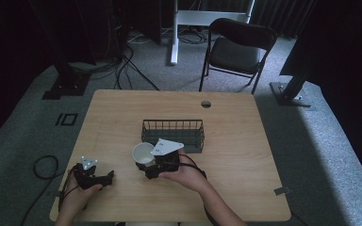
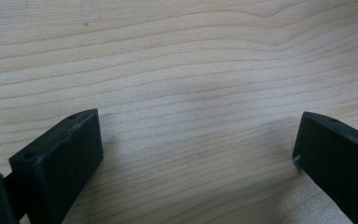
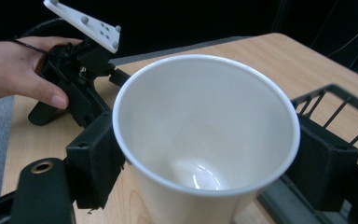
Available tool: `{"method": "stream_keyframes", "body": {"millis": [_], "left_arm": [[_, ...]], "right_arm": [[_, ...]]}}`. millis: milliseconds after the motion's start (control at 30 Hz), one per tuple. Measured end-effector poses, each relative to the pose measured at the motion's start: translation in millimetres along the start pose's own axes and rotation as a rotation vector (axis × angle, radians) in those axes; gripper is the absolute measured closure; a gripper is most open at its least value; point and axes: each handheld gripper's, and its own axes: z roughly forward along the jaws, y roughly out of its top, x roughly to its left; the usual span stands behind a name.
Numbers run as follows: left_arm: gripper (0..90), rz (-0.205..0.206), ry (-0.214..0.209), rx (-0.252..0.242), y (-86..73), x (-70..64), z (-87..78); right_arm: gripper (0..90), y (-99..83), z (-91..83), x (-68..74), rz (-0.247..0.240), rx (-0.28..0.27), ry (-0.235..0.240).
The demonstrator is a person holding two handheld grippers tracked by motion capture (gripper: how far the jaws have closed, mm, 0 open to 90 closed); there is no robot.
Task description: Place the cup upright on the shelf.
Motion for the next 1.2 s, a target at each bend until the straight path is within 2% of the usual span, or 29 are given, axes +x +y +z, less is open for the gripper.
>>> {"method": "stream_keyframes", "body": {"millis": [100,367,500,667,833,1200], "left_arm": [[1.8,0.001,0.0,0.0,0.0,0.0,0.0],[1.8,0.0,0.0,0.0,0.0,0.0,0.0],[1.8,0.001,0.001,0.0,0.0,0.0,0.0],[1.8,0.0,0.0,-0.001,0.0,-0.1,0.0],[1.8,0.0,0.001,0.0,0.0,0.0,0.0],[1.8,0.001,0.0,0.001,0.0,0.1,-0.1]], "right_arm": [[19.6,6.6,-3.6,-0.9,-0.019,-0.003,-0.007],[19.6,24.7,-16.8,-7.8,-0.004,-0.04,-0.003],[19.6,33.0,-22.2,-9.5,-0.019,-0.05,-0.014],[19.6,43.9,-31.4,-20.6,-0.006,-0.083,-0.063],[19.6,51.1,-42.2,-36.6,0.009,-0.111,-0.136],[19.6,47.9,-58.1,-68.5,0.058,-0.109,-0.278]]}}
